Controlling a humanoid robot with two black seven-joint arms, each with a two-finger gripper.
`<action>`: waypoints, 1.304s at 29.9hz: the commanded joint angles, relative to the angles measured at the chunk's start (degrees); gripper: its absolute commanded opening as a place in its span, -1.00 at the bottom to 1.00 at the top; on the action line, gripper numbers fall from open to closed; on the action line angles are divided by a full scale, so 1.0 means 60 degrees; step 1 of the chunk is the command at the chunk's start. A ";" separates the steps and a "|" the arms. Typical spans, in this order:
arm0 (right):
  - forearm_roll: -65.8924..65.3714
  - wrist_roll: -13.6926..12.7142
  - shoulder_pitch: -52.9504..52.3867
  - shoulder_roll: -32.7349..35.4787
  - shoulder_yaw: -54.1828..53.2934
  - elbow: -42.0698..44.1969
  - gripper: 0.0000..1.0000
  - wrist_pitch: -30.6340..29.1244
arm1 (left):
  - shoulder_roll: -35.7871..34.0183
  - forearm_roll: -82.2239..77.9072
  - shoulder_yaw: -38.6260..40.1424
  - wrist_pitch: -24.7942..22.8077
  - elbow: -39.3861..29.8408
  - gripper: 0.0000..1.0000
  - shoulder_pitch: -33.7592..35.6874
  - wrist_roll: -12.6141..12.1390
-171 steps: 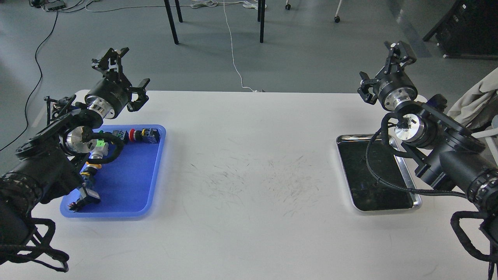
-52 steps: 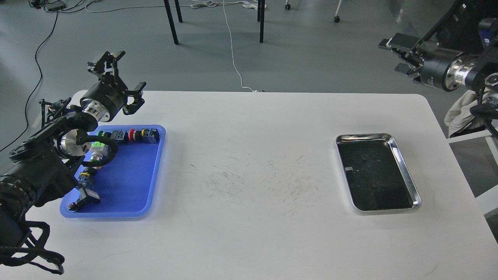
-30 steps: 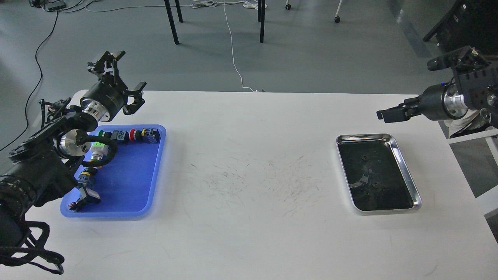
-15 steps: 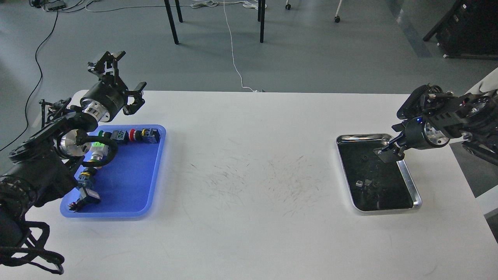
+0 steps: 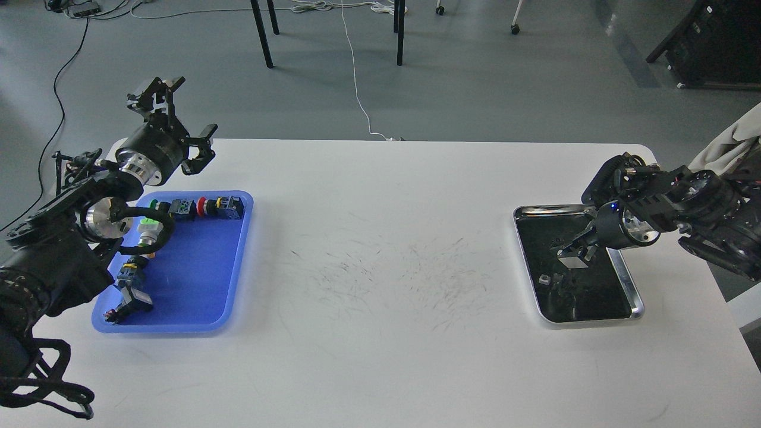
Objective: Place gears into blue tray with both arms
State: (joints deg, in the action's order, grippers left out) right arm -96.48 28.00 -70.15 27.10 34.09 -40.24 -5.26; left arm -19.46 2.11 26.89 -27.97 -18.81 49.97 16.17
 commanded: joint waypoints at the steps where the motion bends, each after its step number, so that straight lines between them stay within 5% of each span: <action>1: 0.0025 0.0001 0.0104 -0.0180 -0.0013 0.0319 0.39 0.0086 | -0.0008 0.0000 0.0000 0.0004 -0.0015 0.97 0.0007 0.0000; 28: 0.0040 0.0001 0.0207 -0.0341 0.0031 0.0452 -0.04 0.0247 | -0.0169 -0.0015 0.0000 0.0033 -0.0015 0.97 0.0007 -0.0015; 34: 0.0011 0.0001 0.0221 -0.0356 0.0046 0.0452 -0.35 0.0232 | -0.0184 -0.0015 0.0000 0.0033 -0.0015 0.97 -0.0008 -0.0015; 39: 0.0011 0.0001 0.0221 -0.0356 0.0046 0.0525 -0.40 0.0218 | -0.0184 -0.0015 0.0000 0.0033 -0.0015 0.97 -0.0008 -0.0015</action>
State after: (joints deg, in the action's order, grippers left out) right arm -96.40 28.00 -68.90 25.00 34.37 -37.29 -3.91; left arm -20.57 2.02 26.89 -27.77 -18.90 49.98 16.09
